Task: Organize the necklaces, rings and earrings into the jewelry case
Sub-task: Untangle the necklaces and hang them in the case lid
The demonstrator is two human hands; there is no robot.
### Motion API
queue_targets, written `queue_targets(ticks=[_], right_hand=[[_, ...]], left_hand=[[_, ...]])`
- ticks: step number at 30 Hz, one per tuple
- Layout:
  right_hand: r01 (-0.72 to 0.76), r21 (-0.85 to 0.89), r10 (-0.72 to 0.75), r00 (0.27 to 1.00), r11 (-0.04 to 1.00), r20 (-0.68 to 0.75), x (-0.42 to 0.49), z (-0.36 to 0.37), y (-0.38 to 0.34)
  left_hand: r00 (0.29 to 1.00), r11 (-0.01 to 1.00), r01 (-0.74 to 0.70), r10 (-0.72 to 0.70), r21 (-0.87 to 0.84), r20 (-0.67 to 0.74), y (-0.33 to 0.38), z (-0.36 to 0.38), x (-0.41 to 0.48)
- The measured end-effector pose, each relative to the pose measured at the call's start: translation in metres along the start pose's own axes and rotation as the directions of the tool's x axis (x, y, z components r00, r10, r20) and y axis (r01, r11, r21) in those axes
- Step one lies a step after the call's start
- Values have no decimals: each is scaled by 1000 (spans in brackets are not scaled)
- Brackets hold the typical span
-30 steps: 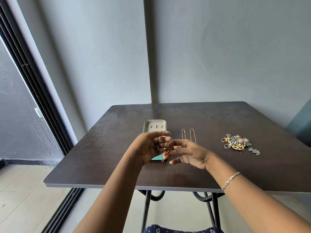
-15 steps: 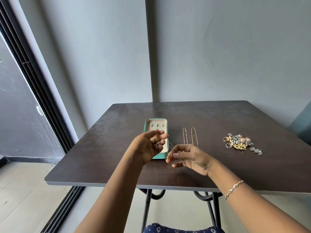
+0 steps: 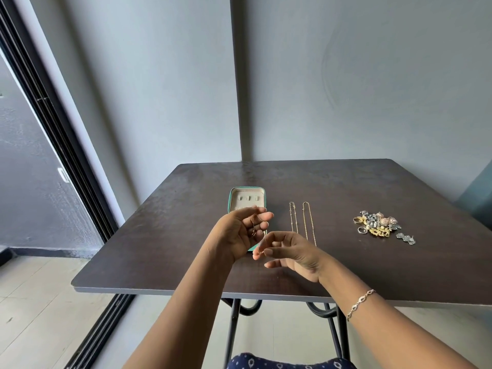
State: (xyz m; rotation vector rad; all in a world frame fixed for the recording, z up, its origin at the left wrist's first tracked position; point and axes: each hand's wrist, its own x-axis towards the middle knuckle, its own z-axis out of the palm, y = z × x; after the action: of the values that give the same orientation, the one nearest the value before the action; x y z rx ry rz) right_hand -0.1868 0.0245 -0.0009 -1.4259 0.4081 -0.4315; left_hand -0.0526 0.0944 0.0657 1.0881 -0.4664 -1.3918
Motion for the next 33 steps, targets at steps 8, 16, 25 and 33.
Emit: queue_targets(ticks=[8, 16, 25, 33], right_hand=[[0, 274, 19, 997, 962, -68, -7, -14, -2], [156, 363, -112, 984, 919, -138, -4, -19, -18], [111, -58, -119, 979, 992, -164, 5, -16, -75], [34, -354, -83, 988, 935, -126, 12, -10, -104]], left_hand=[[995, 997, -13, 6, -77, -96, 0, -11, 1], [987, 985, -17, -10, -172, -160, -16, -10, 4], [991, 950, 52, -88, -307, -104, -34, -13, 4], [988, 976, 79, -104, -200, -114, -36, -12, 3]])
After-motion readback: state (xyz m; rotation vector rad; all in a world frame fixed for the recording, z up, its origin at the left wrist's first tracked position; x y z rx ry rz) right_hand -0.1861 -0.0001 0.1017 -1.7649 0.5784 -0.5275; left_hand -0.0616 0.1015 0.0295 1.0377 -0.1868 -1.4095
